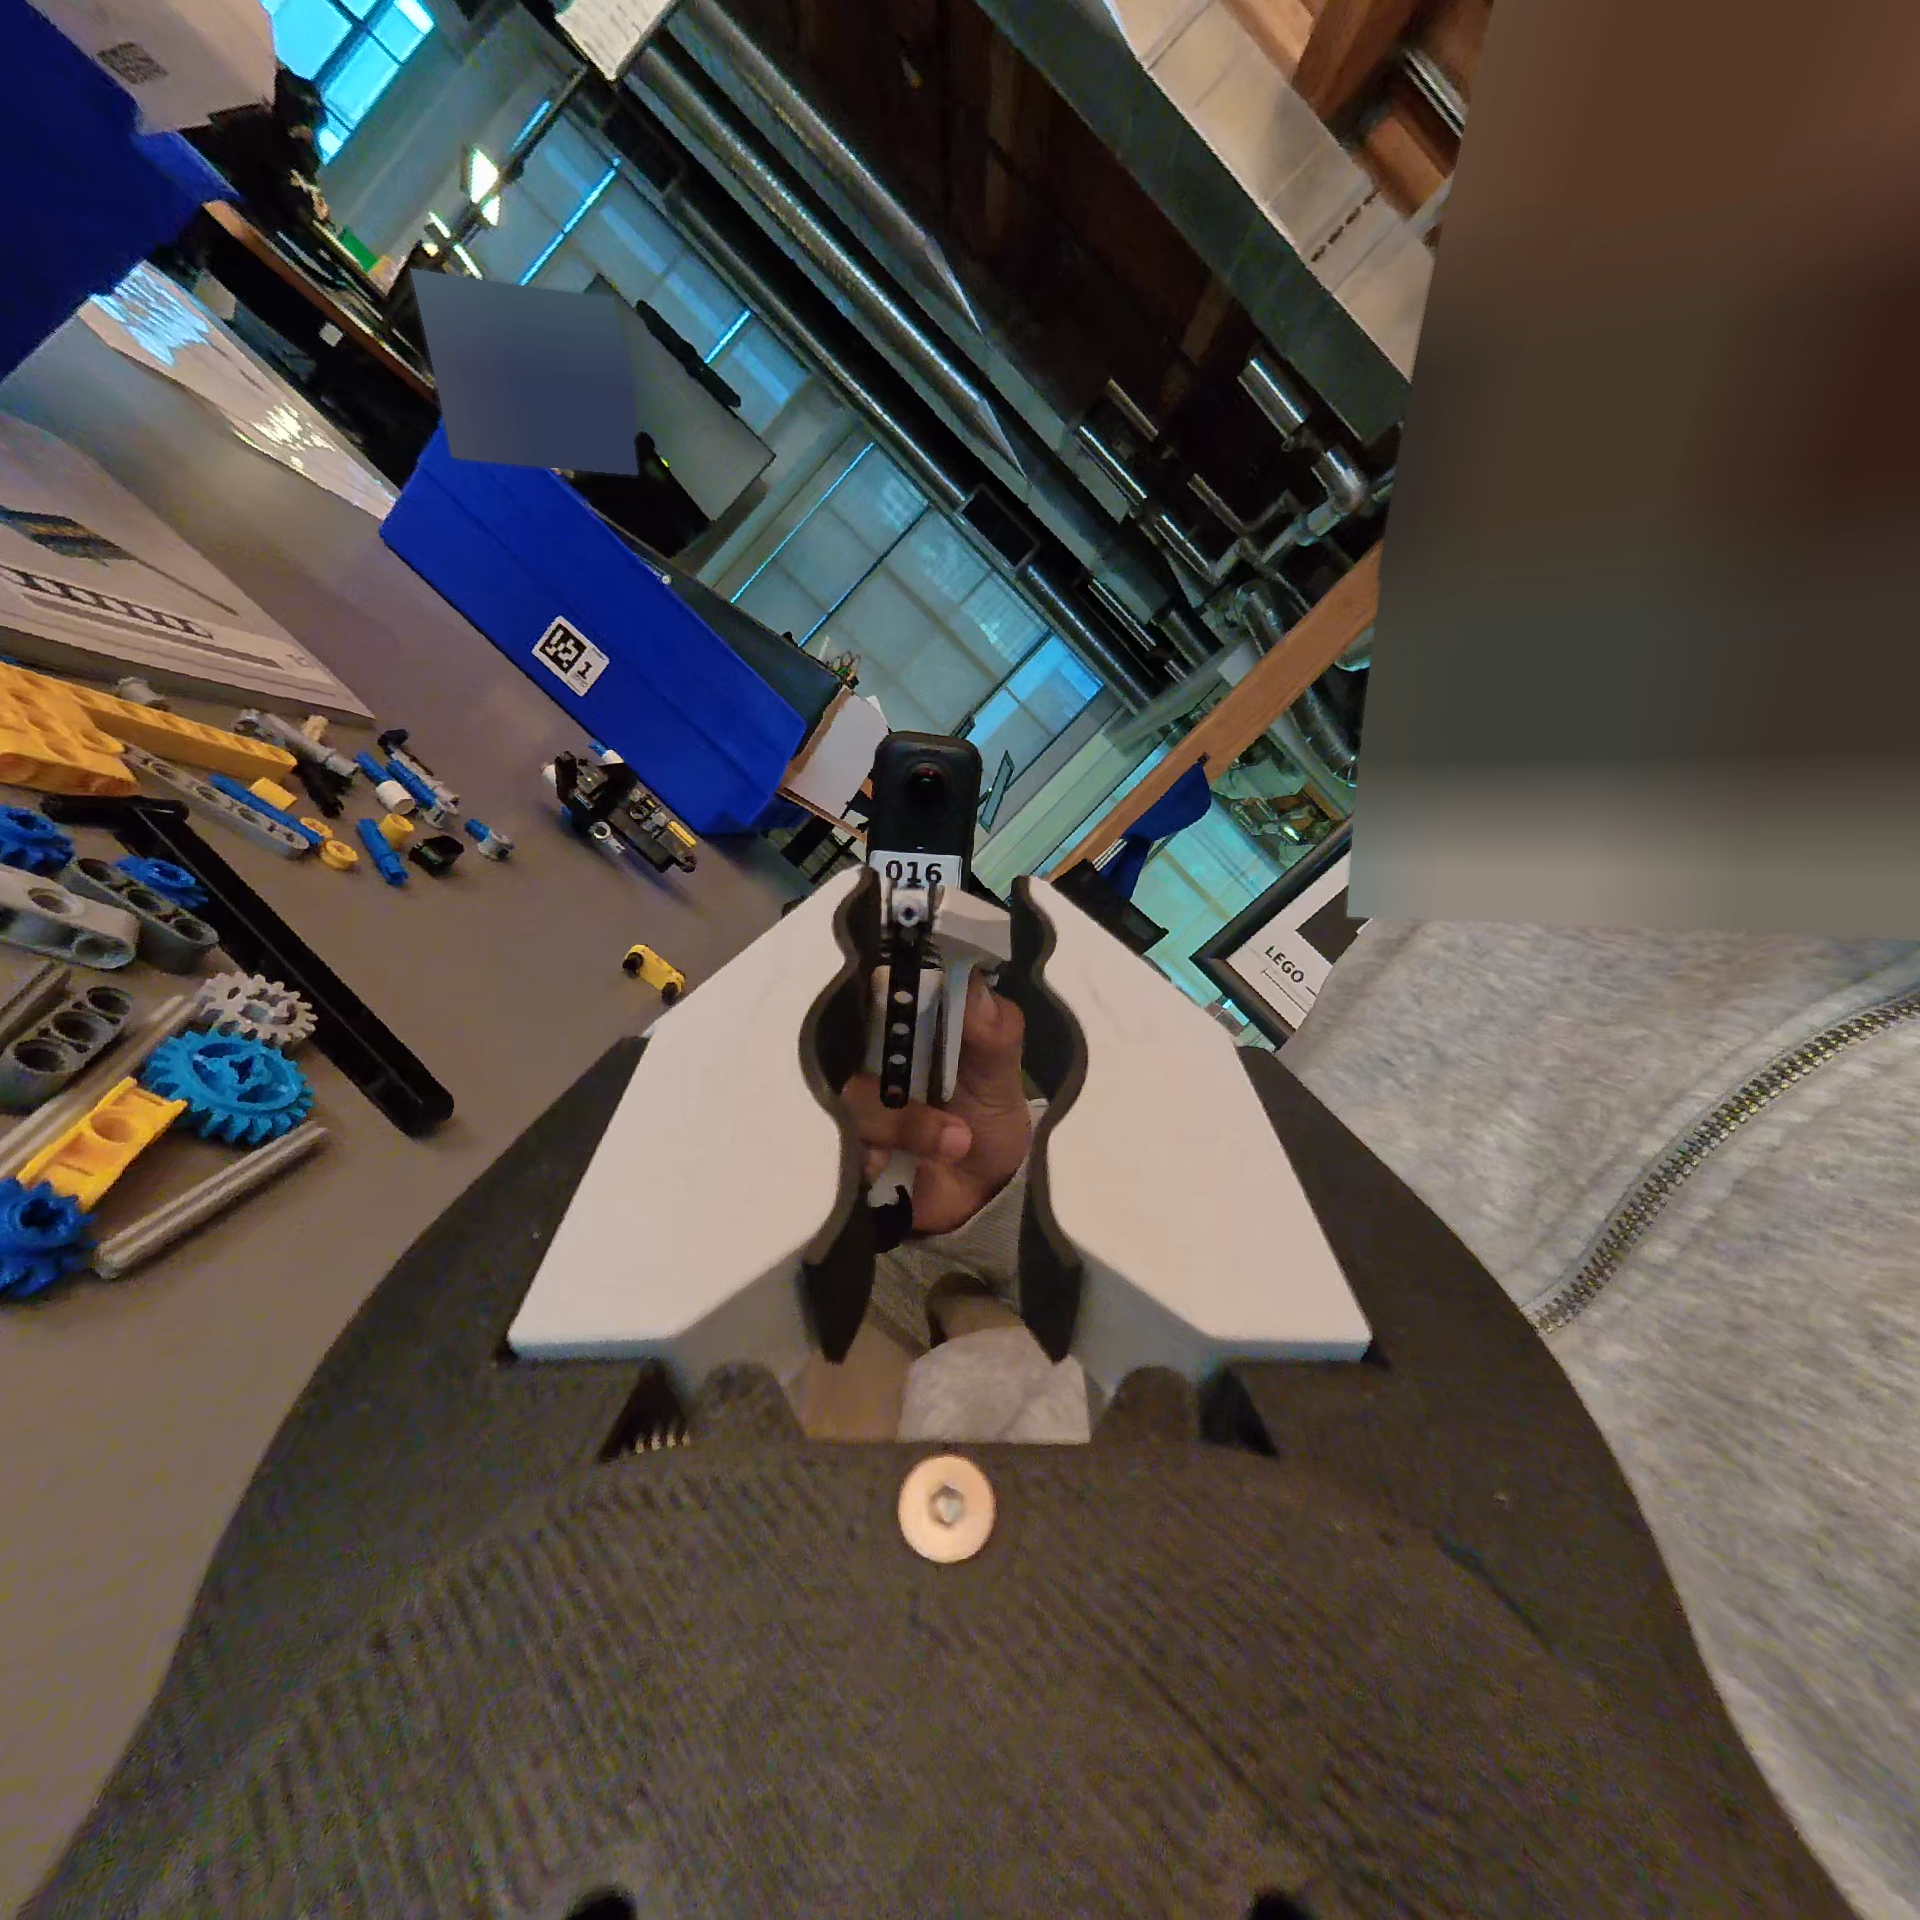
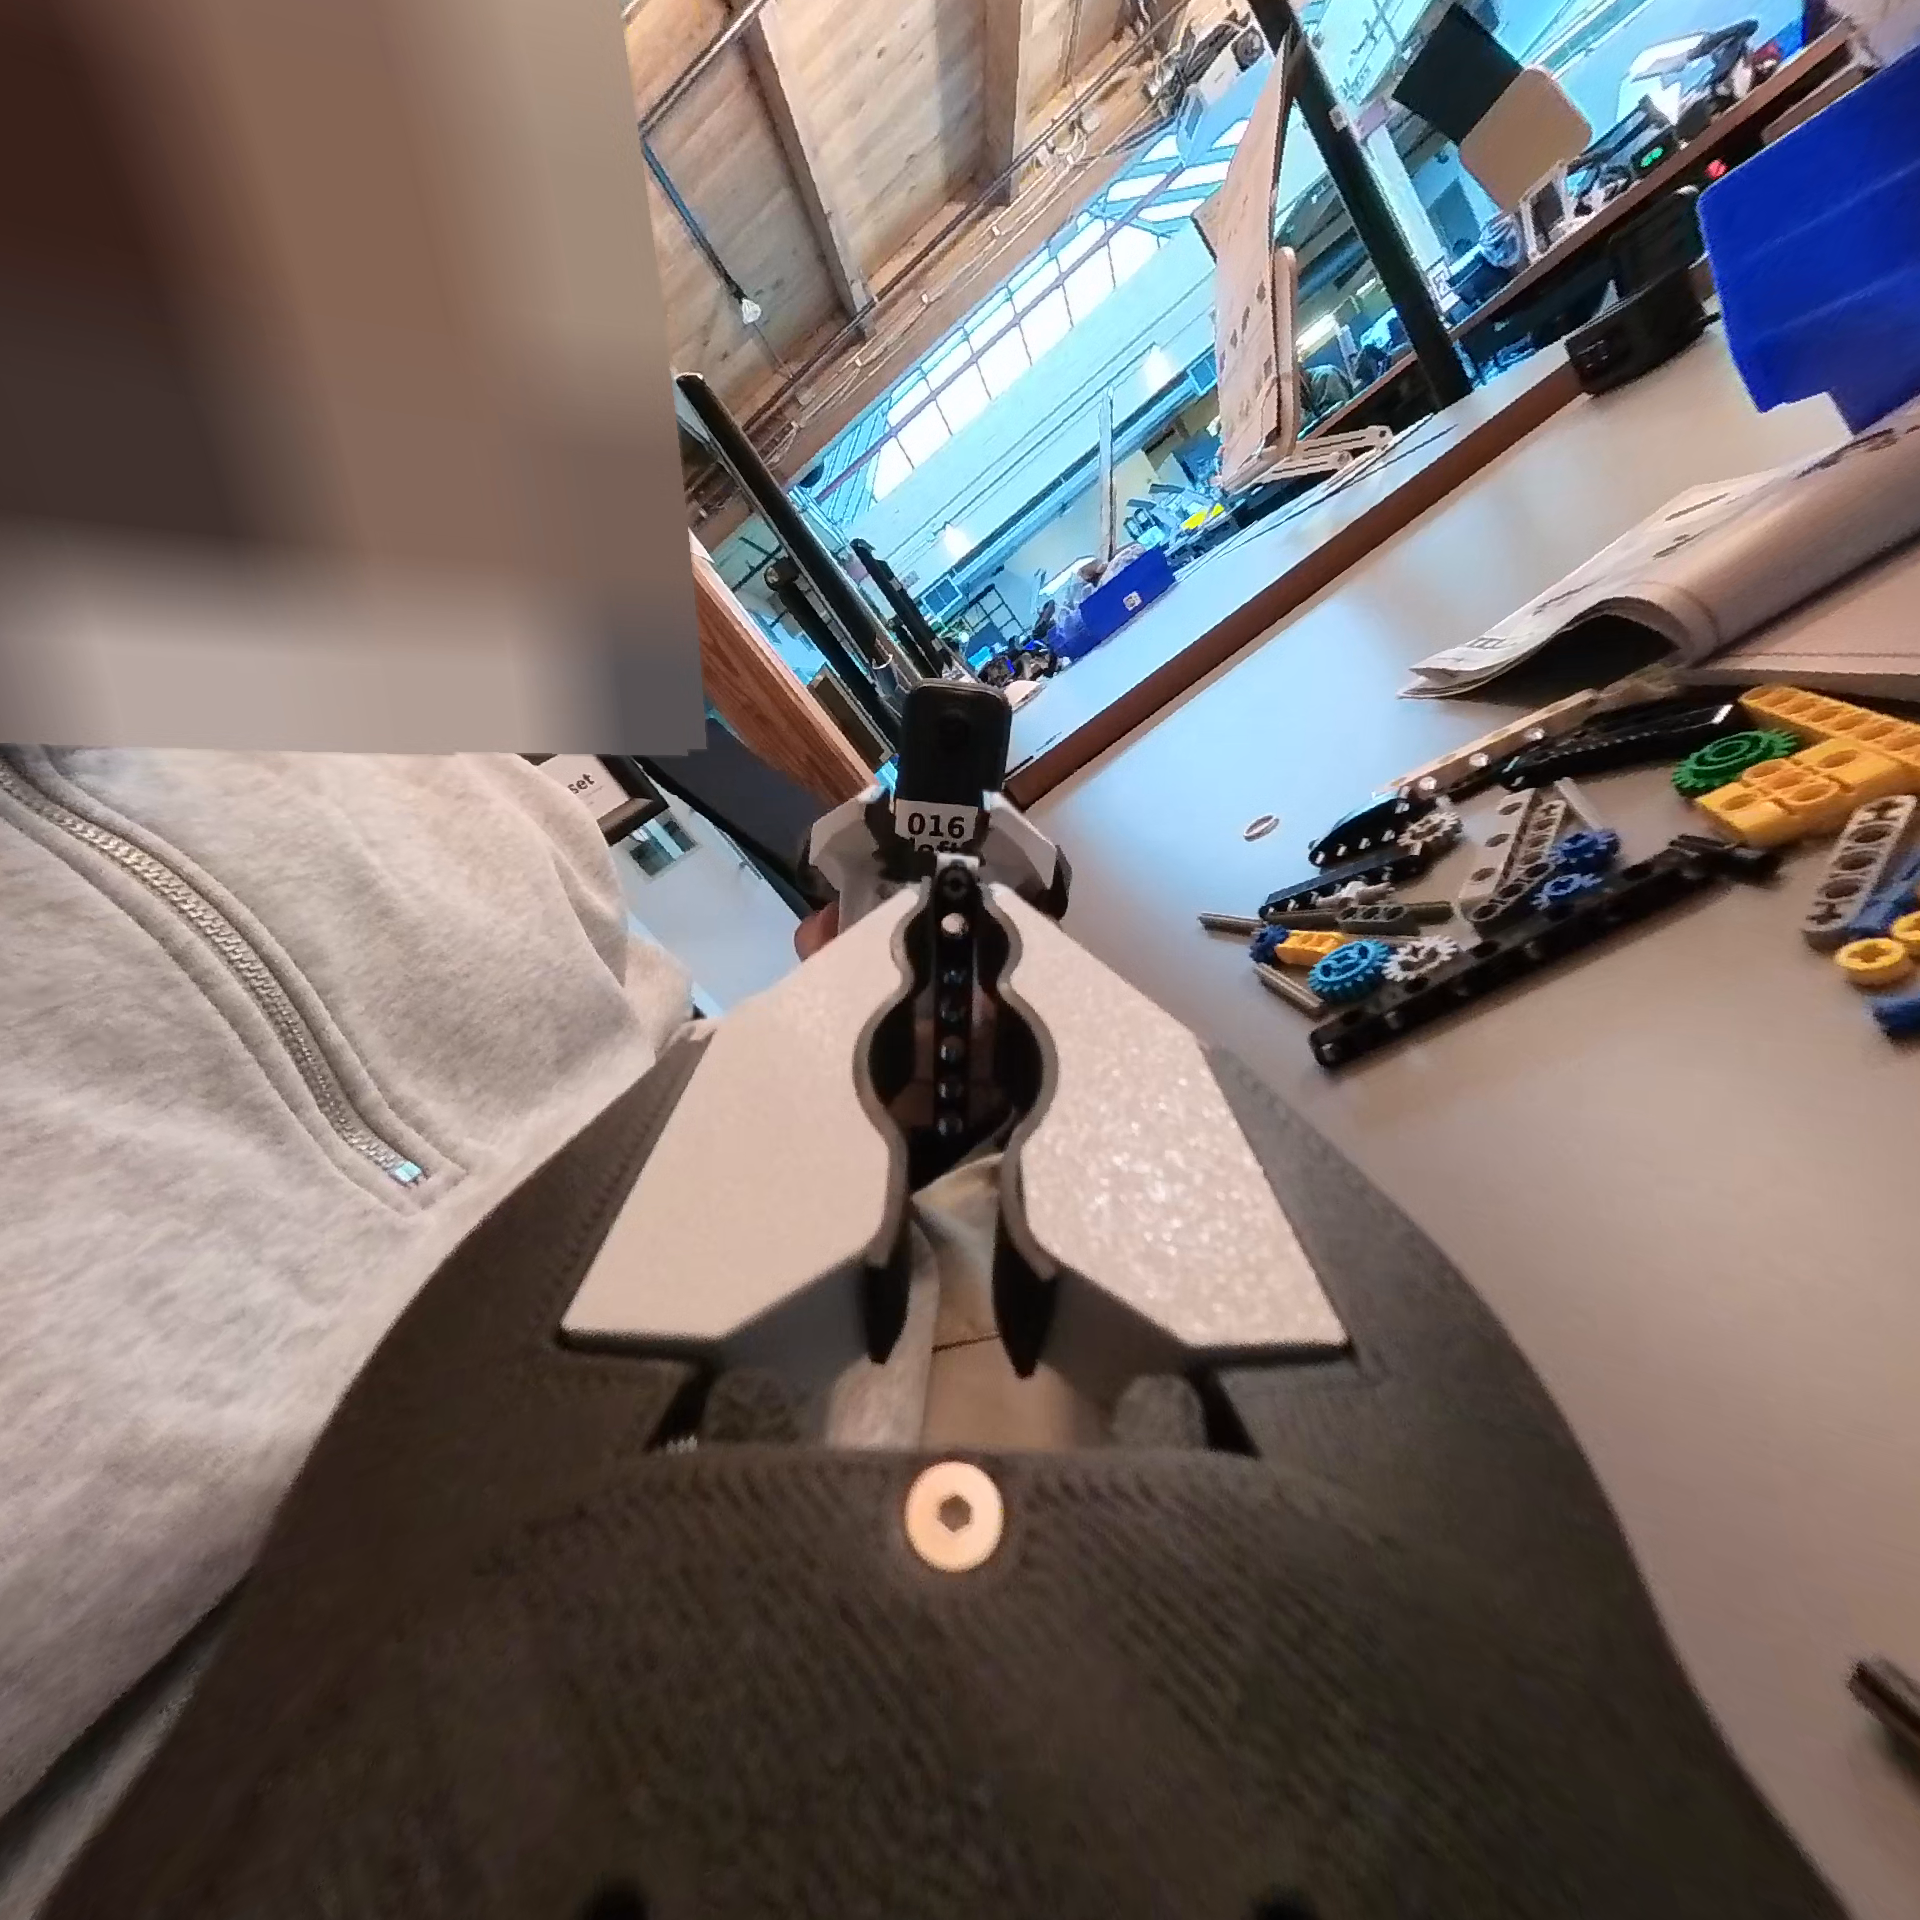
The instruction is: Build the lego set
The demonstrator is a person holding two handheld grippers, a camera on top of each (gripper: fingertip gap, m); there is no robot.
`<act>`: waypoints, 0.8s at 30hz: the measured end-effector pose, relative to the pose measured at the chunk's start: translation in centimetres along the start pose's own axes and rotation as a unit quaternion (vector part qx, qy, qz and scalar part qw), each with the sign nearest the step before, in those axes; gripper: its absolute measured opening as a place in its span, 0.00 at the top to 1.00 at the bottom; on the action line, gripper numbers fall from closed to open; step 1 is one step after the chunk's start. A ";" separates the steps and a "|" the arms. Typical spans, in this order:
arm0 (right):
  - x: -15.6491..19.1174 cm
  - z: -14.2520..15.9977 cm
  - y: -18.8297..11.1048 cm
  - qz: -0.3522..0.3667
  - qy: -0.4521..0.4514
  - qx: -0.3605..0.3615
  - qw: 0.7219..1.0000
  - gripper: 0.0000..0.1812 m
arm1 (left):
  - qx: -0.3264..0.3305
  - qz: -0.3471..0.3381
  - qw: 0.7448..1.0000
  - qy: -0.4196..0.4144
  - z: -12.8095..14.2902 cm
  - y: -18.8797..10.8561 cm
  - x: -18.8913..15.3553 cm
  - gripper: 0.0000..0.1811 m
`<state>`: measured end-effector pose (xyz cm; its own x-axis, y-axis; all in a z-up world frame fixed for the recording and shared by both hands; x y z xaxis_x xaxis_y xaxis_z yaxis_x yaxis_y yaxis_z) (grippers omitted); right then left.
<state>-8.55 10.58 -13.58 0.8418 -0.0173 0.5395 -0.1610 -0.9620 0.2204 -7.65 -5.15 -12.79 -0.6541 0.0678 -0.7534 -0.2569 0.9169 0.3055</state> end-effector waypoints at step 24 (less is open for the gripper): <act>1.1 0.6 0.9 -0.015 0.005 0.031 0.999 0.98 | 0.068 -0.030 0.996 0.044 1.4 0.8 -0.4 0.93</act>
<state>-7.45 9.54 -13.28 0.8402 0.0137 0.5422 -0.1043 -0.9769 0.1864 -6.54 -3.88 -13.06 -0.7020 -0.0185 -0.7120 -0.2033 0.9633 0.1755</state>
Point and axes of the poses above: each gripper's, where its closed fingertips meet, y out along the fingers, z out of its underside, x = y × z across the jaws, the point moved 7 cm from there along -y, back along the fingers, and after that the axes turned 5 degrees about -y, right-handed, at the moved point
